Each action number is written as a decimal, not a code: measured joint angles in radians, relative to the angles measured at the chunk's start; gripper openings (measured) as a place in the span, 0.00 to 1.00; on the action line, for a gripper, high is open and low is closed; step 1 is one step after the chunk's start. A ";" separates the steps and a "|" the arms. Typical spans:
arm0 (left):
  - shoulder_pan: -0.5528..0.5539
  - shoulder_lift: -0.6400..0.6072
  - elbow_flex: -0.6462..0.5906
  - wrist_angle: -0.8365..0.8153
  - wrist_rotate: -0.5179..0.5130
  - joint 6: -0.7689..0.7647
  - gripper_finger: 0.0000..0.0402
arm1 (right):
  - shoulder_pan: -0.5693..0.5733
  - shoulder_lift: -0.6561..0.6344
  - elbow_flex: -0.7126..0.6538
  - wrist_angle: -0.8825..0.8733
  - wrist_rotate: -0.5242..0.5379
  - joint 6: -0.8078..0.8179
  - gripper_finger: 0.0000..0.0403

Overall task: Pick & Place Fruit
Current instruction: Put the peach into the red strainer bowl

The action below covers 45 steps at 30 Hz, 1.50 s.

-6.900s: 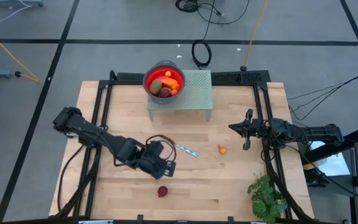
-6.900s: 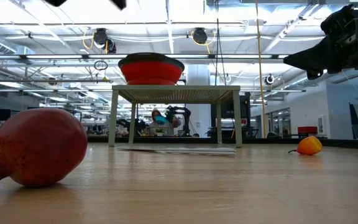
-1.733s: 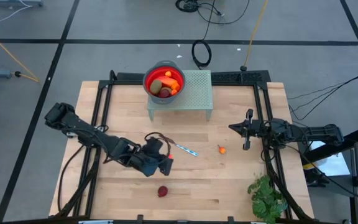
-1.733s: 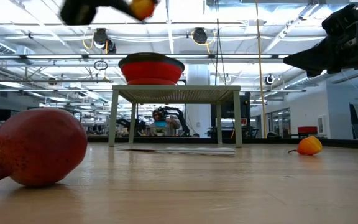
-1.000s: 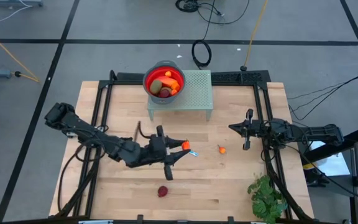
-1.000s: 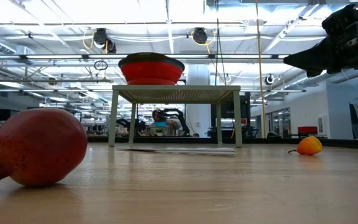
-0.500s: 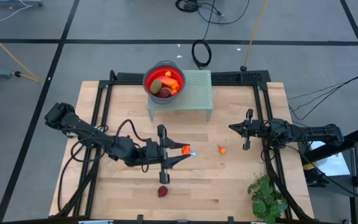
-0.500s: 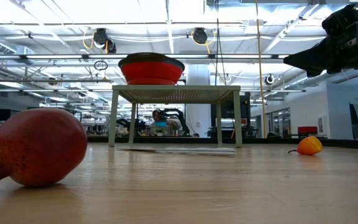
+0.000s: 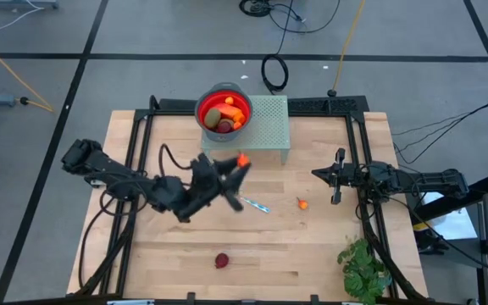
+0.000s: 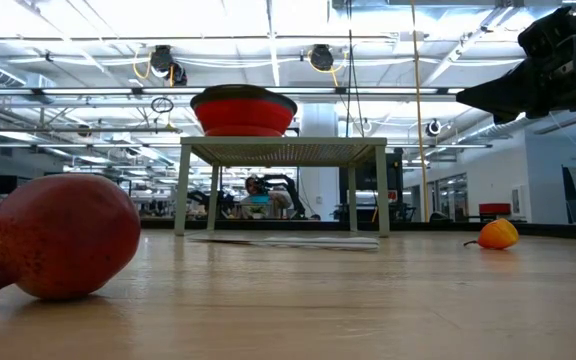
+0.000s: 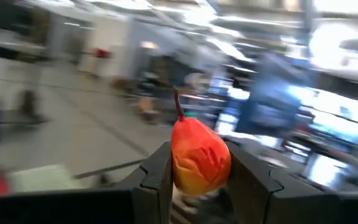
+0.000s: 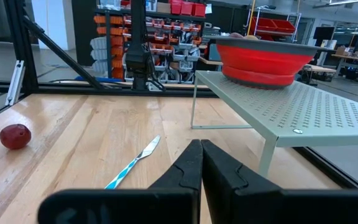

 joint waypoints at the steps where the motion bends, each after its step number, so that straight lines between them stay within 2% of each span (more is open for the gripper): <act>1: 0.014 0.000 0.000 -0.001 -0.041 0.001 0.29 | 0.000 0.000 0.000 0.000 0.000 0.000 0.00; 4: 0.063 0.000 0.000 -0.004 -0.112 0.043 0.29 | 0.000 0.000 0.000 0.000 0.000 0.000 0.00; 9: 0.168 0.000 0.000 -0.003 -0.142 0.155 0.29 | 0.000 0.000 0.000 0.000 0.000 0.000 0.00; 19: 0.390 0.000 0.000 -0.003 -0.138 0.371 0.29 | 0.000 0.000 0.000 0.000 0.000 0.000 0.00; 22: 0.451 0.000 0.002 -0.017 -0.081 0.412 0.29 | 0.000 0.000 0.000 0.000 0.001 0.000 0.00; 24: 0.491 0.000 0.026 -0.081 -0.047 0.414 0.29 | 0.000 0.000 0.000 0.000 0.000 0.001 0.00; 28: 0.574 0.000 0.122 -0.359 0.015 0.345 0.29 | 0.000 0.000 0.000 0.000 0.004 0.000 0.00; 33: 0.677 0.000 0.242 -0.701 0.158 0.171 0.29 | 0.000 0.000 0.000 0.000 0.005 0.001 0.00; 37: 0.747 0.000 0.282 -0.825 0.251 0.088 0.29 | 0.000 0.000 0.000 0.000 0.005 0.001 0.00; 45: 0.840 0.011 0.286 -0.971 0.443 -0.089 0.29 | 0.000 0.000 0.000 0.000 0.006 0.001 0.00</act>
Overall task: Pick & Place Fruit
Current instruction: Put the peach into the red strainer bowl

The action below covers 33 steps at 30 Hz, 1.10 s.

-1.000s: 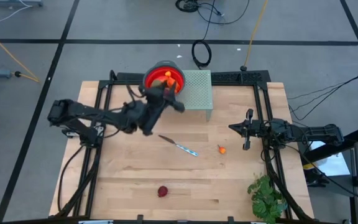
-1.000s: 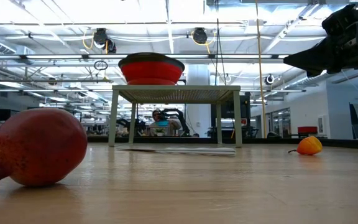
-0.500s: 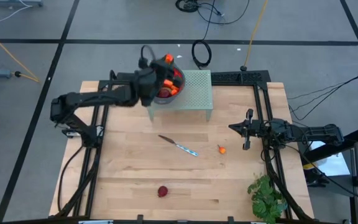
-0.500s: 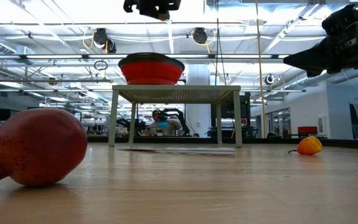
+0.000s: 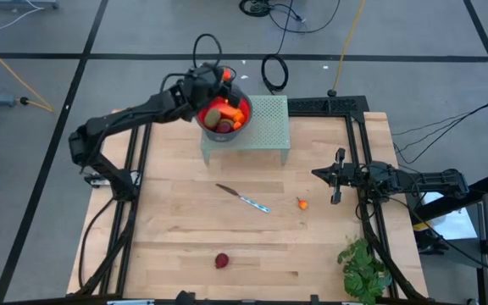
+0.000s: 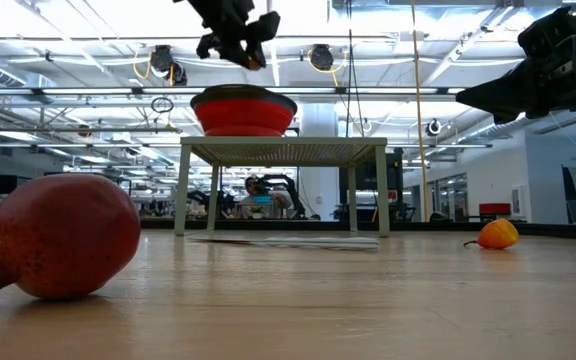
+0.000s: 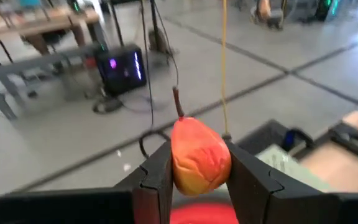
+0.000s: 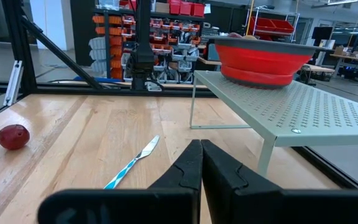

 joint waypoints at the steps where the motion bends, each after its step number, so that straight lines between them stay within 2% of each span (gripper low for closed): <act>1: 0.006 0.003 0.000 -0.021 0.015 -0.016 0.29 | 0.000 0.000 0.000 0.000 0.000 0.000 0.00; 16: 0.052 0.045 0.000 -0.263 0.244 -0.235 0.29 | 0.000 0.000 0.000 0.000 0.000 0.000 0.00; 21: 0.054 0.063 0.000 -0.295 0.323 -0.268 0.29 | 0.000 0.000 0.000 0.000 0.000 0.000 0.00; 33: 0.056 0.064 0.000 -0.326 0.332 -0.284 0.29 | 0.000 0.000 0.000 0.000 0.000 0.001 0.00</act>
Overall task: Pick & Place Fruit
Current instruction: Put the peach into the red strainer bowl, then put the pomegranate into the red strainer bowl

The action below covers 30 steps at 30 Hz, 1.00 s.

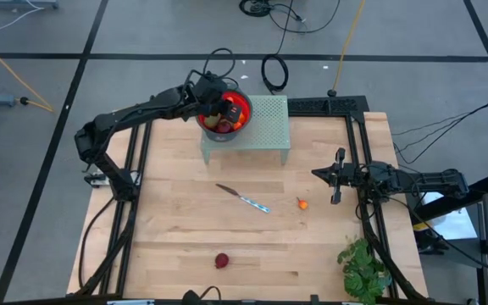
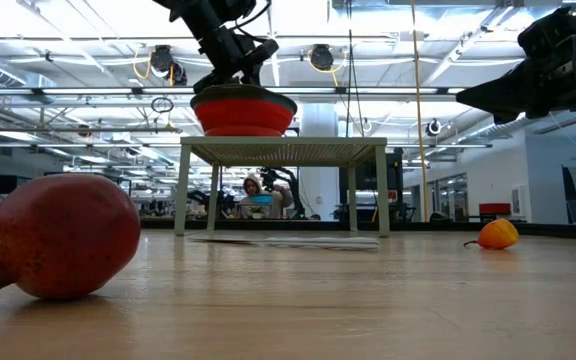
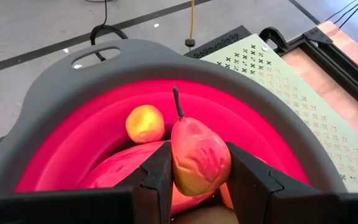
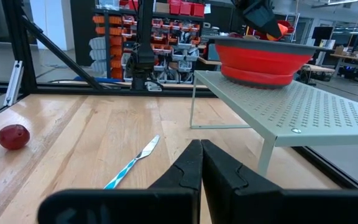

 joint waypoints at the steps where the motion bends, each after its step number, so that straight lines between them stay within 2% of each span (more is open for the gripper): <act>1: 0.000 0.000 0.000 0.000 0.000 0.000 0.29 | 0.000 0.000 0.000 0.000 0.000 0.000 0.00; 12: 0.000 0.000 0.000 0.000 -0.001 0.004 0.30 | 0.000 0.000 0.000 0.000 0.000 0.000 0.00; 19: 0.000 0.000 0.000 0.000 -0.001 0.000 0.43 | 0.000 0.000 0.000 0.000 0.000 0.000 0.00; 24: 0.012 -0.007 0.001 0.013 -0.003 0.060 0.52 | 0.000 0.000 0.000 0.000 0.000 0.000 0.00; 30: 0.014 -0.009 0.117 -0.001 -0.001 0.044 0.52 | 0.000 0.000 0.000 0.000 -0.001 0.000 0.00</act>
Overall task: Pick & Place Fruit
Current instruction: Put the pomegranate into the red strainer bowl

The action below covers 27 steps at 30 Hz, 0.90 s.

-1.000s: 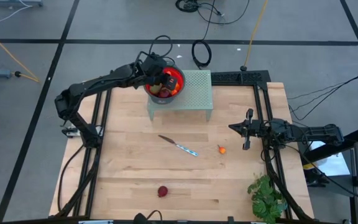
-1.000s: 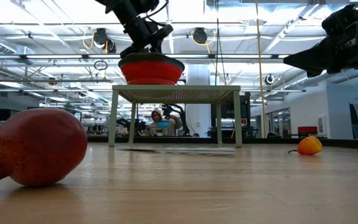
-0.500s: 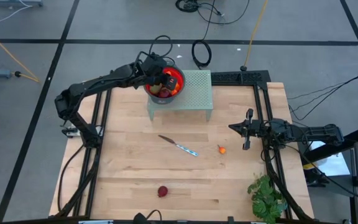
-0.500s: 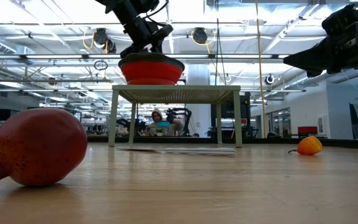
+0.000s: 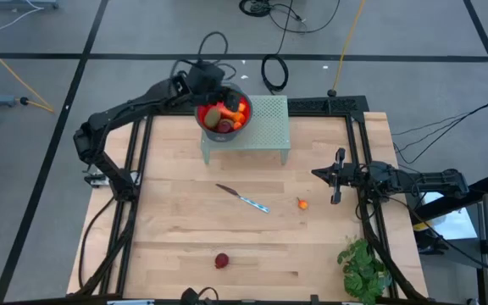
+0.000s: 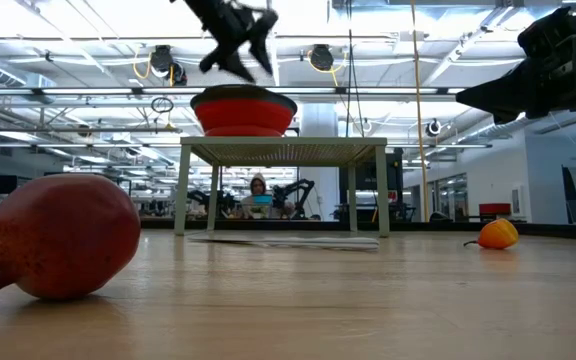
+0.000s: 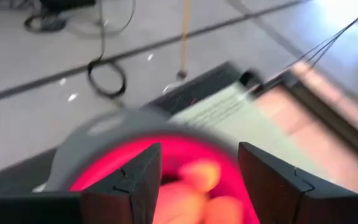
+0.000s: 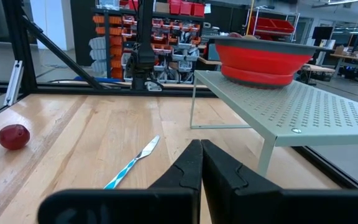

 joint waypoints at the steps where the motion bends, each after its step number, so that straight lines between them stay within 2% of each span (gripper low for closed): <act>1: -0.009 0.000 0.025 0.001 0.000 0.000 0.51 | 0.000 0.000 0.000 0.000 0.000 0.000 0.00; 11: -0.187 -0.002 0.188 0.005 0.001 -0.015 0.33 | 0.000 0.000 0.000 0.000 -0.003 0.000 0.00; 20: -0.394 -0.002 0.194 0.005 -0.074 -0.088 0.17 | 0.000 0.000 0.000 0.000 -0.004 0.000 0.00; 27: -0.546 -0.002 0.194 0.006 -0.182 -0.229 0.02 | 0.000 0.000 0.000 0.000 -0.004 0.000 0.00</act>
